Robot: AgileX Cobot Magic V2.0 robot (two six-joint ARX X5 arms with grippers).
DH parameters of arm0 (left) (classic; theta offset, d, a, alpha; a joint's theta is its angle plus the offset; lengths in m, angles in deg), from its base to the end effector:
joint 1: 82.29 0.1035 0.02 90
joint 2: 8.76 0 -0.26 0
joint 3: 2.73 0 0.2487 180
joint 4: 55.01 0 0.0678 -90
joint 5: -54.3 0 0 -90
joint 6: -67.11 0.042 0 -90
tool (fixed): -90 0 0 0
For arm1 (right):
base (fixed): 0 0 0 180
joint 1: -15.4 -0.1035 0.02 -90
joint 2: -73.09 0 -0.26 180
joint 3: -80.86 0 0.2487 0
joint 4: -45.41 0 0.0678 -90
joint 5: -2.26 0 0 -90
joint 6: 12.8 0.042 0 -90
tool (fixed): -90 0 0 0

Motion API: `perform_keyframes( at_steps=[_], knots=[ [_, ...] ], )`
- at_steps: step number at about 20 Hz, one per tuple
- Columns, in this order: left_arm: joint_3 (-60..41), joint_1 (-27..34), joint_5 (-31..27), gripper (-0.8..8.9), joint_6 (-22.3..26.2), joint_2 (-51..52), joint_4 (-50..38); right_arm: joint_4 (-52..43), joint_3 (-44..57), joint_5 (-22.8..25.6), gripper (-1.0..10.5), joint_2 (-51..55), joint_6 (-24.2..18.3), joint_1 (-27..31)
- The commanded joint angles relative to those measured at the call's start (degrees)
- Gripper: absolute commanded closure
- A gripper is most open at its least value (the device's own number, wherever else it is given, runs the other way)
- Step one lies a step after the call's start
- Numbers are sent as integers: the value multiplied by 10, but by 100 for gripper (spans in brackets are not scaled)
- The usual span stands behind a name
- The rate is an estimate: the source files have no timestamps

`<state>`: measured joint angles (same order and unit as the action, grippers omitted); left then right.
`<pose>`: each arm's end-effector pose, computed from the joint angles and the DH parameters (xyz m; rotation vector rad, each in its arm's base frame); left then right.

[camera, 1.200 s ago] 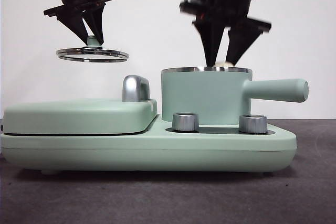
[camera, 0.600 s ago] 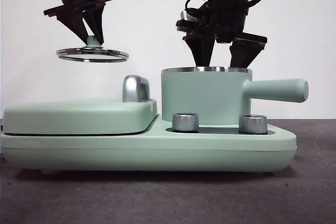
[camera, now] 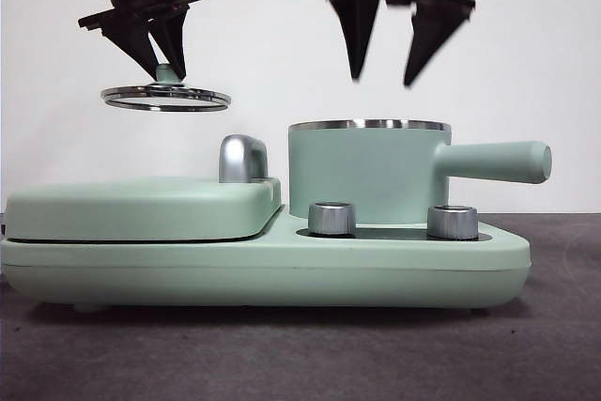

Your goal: Put the buns in a small steamer

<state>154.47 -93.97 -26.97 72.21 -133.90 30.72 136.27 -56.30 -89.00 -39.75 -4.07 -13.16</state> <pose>0.4347 -0.0964 0.3601 0.1057 0.9259 -0.3714 0.3432 0.1879 0.3448 -0.1442 1.1687 0.3710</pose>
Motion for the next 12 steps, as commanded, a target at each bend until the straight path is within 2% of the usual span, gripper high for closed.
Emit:
perform_keyframes(
  at_steps=[1, 6, 12],
  knots=[
    [25, -7, 1, 765, -3, 1, -10, 43, -14, 3, 609, 23, -6, -8],
    [25, -23, 1, 765, -12, 1, -9, 45, 34, 3, 607, 141, -5, -34],
    [25, -55, 1, 765, -12, 1, -9, 45, 251, 46, 607, 378, 17, -94]
  ],
)
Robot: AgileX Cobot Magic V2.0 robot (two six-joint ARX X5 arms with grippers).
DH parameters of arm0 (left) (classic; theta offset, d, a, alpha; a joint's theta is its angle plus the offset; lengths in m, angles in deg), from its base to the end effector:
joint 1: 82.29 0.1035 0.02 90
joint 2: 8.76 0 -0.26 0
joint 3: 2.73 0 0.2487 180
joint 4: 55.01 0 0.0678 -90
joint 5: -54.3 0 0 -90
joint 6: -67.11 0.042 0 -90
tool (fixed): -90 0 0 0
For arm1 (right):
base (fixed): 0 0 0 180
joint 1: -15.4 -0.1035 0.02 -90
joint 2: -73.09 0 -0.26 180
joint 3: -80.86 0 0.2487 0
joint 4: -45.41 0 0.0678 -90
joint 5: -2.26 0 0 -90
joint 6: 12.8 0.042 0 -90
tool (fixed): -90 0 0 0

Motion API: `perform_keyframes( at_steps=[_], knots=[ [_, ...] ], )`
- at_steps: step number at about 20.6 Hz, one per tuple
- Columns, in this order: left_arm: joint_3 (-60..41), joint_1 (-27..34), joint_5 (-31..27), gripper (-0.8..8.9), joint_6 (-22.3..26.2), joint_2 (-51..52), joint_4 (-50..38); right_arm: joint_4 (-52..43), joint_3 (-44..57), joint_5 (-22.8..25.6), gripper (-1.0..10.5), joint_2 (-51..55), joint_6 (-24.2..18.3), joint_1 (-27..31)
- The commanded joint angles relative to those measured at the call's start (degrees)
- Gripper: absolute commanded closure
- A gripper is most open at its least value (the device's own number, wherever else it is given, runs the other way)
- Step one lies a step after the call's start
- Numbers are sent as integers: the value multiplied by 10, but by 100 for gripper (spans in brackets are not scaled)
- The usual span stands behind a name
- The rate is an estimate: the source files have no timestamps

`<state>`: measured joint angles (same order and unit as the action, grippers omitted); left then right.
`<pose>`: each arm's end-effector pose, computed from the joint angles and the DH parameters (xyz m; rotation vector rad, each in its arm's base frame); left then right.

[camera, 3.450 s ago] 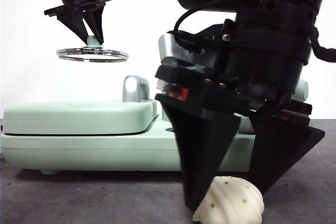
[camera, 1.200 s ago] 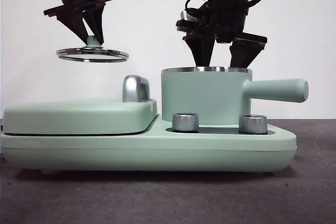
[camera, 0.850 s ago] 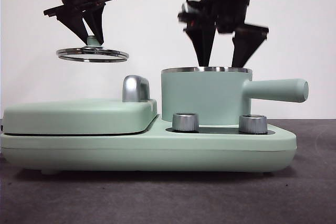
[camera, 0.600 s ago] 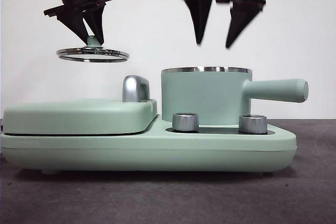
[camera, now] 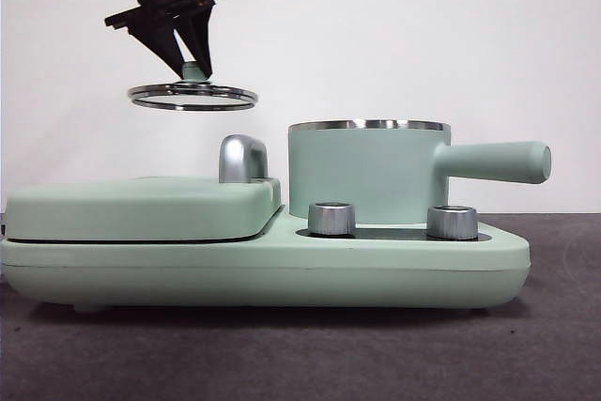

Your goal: Put the buns in a small steamer

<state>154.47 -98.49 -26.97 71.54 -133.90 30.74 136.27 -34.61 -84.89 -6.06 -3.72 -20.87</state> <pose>0.4257 -0.1303 0.3600 0.1319 0.9264 -0.4390 0.1908 0.1374 0.4168 -0.1795 0.9455 0.4629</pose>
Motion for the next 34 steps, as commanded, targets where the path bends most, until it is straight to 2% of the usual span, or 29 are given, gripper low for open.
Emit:
perform_keyframes(
  at_steps=[1, 3, 6, 10, 12, 16, 20, 24, 34],
  knots=[
    [25, -17, 1, 765, -5, 1, -9, 45, 74, 5, 607, 83, 26, -31],
    [25, -33, 1, 765, -6, 1, -9, 45, 146, 12, 607, 165, 46, -56],
    [25, -63, 1, 765, -6, 1, -9, 44, 236, 64, 607, 284, 100, -86],
    [25, -108, 1, 765, -7, 1, -9, 37, 323, 116, 607, 434, 110, -94],
    [25, -133, 1, 765, -6, 1, -10, -7, 362, 115, 607, 508, 110, -94],
    [25, -180, 1, 765, -7, 1, -9, -79, 426, 70, 608, 613, 95, -94],
    [25, -219, 1, 765, -6, 1, -10, -79, 450, 32, 609, 637, 95, -94],
    [25, -243, 1, 765, -6, 1, -10, -106, 450, 15, 609, 637, 96, -94],
    [24, -251, 0, 796, -3, -8, -7, -126, 450, -15, 609, 637, 96, -94]
  ],
)
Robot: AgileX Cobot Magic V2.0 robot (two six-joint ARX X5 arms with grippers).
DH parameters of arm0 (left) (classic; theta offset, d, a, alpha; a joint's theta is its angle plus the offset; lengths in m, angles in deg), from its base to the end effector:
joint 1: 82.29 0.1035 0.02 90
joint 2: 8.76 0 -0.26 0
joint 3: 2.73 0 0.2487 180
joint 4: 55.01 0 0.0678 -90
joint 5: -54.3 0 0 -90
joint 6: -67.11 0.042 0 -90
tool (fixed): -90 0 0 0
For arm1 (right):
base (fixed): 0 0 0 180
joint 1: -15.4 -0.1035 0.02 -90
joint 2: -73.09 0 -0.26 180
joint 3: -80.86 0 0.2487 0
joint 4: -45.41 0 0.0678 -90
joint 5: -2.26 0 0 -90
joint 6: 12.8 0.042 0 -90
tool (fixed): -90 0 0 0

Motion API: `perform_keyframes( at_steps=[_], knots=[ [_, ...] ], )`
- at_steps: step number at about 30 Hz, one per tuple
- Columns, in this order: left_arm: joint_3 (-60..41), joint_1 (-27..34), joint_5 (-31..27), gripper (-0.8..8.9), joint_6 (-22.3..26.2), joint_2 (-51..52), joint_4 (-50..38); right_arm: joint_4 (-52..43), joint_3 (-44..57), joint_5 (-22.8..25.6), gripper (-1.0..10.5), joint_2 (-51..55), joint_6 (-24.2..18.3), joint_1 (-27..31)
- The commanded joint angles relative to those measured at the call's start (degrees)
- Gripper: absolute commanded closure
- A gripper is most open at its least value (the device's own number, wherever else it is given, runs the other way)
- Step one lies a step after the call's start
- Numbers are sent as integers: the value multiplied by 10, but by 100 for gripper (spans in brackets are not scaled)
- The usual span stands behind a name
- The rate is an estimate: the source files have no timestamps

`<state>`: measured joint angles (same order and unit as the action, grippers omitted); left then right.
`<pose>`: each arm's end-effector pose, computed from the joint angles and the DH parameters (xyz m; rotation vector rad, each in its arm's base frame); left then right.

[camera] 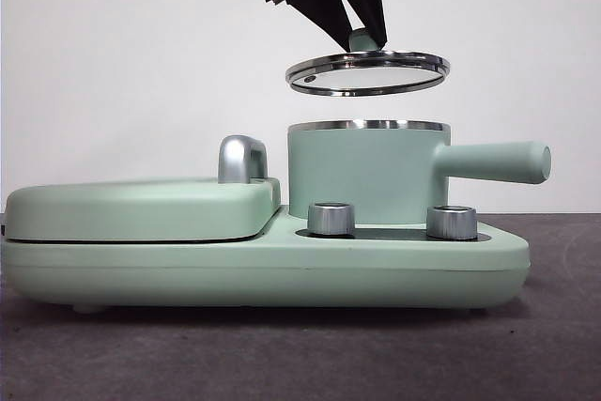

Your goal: Put the buns in a small steamer

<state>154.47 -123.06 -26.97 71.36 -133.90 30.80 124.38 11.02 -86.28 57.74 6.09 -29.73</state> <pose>0.3329 -0.2955 0.3600 0.3312 0.9000 -0.8335 0.0104 0.0089 0.3293 0.1365 0.5194 0.6739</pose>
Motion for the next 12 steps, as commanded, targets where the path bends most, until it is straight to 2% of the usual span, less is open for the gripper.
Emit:
perform_keyframes(
  at_steps=[1, 12],
  knots=[
    [24, -5, 1, 796, -2, -10, -7, -7, -6, -1, 609, -1, -3, -5],
    [24, -6, 0, 798, 2, -39, -10, -7, -6, 0, 609, -1, -3, -5]
  ],
)
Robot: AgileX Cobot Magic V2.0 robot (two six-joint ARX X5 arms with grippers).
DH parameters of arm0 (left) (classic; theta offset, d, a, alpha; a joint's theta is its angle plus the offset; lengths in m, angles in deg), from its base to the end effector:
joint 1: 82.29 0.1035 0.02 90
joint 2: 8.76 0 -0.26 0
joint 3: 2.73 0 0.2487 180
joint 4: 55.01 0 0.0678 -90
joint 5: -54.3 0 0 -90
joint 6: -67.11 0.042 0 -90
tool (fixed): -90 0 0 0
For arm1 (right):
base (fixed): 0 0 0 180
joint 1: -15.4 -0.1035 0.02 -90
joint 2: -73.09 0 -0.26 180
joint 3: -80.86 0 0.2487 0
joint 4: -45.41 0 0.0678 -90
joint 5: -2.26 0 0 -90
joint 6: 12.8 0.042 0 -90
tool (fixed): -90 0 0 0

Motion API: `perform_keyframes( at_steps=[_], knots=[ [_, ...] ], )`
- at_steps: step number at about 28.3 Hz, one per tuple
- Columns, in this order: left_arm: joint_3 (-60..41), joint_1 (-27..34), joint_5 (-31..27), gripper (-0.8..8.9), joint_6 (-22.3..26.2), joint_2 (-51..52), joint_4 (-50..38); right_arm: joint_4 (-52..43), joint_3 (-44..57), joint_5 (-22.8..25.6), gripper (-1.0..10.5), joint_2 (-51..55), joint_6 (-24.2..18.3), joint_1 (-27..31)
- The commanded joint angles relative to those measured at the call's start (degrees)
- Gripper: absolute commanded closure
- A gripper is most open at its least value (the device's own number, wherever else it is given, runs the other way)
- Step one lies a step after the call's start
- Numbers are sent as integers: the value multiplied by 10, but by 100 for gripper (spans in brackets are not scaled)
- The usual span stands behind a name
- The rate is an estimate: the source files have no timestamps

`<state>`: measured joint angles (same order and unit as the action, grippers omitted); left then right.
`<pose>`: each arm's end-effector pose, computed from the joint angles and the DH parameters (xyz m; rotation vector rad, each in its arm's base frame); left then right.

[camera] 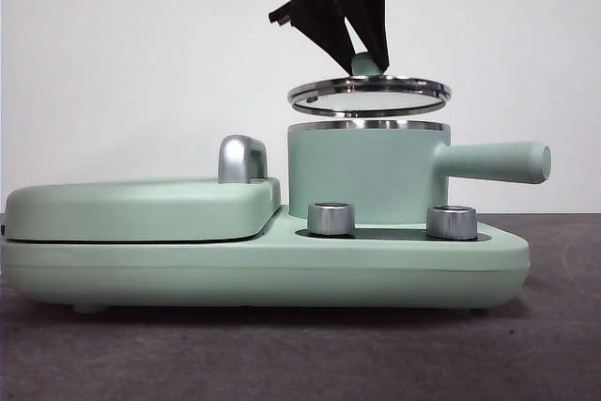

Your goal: Put the buns in a small steamer

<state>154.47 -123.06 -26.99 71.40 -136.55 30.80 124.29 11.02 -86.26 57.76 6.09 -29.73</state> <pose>0.3415 -0.3029 0.3400 0.3446 0.9457 -0.8286 0.0104 0.0089 0.3294 0.1373 0.5175 0.6739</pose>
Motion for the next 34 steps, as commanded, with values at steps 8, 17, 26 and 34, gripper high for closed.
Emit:
perform_keyframes(
  at_steps=[8, 17, 26, 34],
  knots=[
    [24, -9, -27, 798, 1, -16, -11, -6, -6, 0, 609, -1, -3, -5],
    [23, -20, -27, 798, 1, -50, -11, -6, -6, 0, 609, -1, -2, -5],
    [23, -21, -47, 798, 1, -56, 10, -6, -6, 0, 609, -1, 2, -5],
    [23, -18, -67, 797, -24, -56, 12, -6, -6, 0, 609, -1, 2, -5]
  ],
)
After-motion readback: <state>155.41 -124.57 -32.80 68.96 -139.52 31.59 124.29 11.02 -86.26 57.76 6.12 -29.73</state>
